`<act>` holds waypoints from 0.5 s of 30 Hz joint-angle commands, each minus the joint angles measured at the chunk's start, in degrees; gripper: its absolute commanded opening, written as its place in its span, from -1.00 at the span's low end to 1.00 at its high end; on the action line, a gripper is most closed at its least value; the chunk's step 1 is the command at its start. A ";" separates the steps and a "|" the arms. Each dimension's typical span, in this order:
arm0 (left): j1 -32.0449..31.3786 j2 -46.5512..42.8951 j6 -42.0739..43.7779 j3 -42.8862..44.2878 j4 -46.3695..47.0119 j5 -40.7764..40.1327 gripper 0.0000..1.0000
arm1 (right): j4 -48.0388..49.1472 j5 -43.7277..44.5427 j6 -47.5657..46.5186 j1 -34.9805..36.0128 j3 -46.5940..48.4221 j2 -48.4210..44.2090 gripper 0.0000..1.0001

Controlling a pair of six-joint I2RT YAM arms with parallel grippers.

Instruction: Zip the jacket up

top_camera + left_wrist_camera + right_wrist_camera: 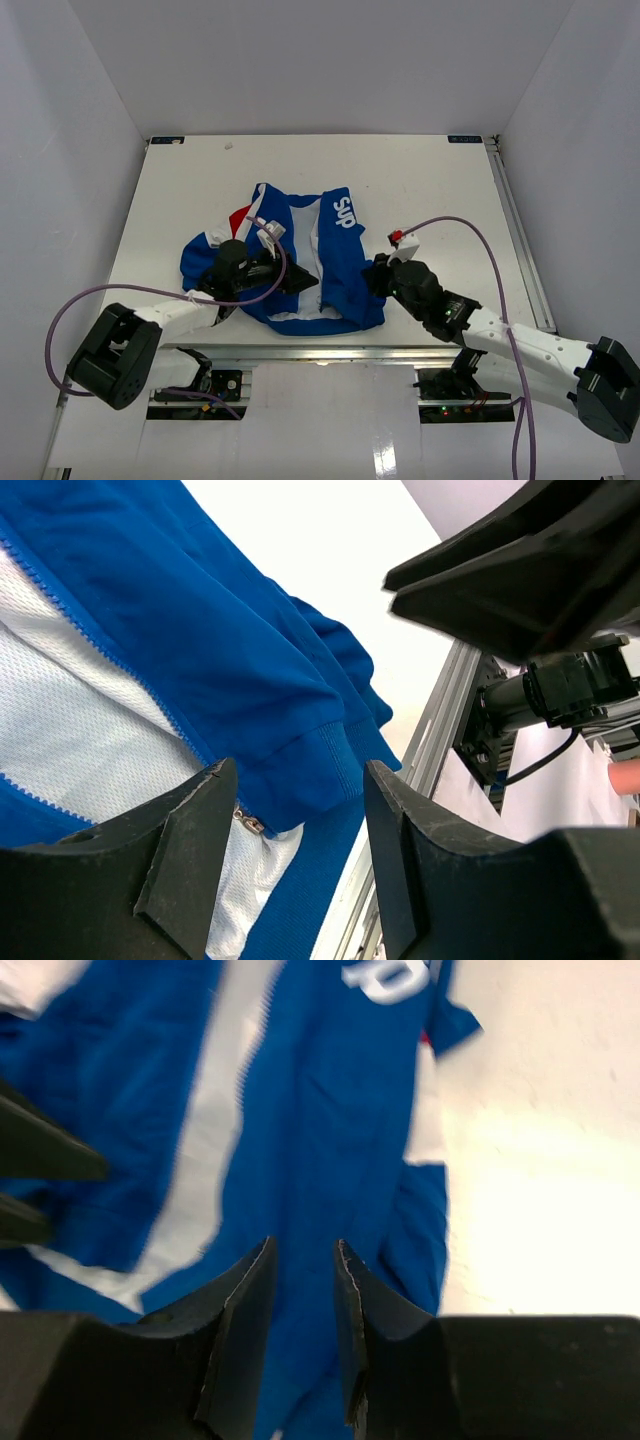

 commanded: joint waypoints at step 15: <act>2.64 -8.22 0.93 0.73 -11.92 -10.98 0.30 | 0.50 -8.54 -0.16 10.09 18.10 25.16 -0.31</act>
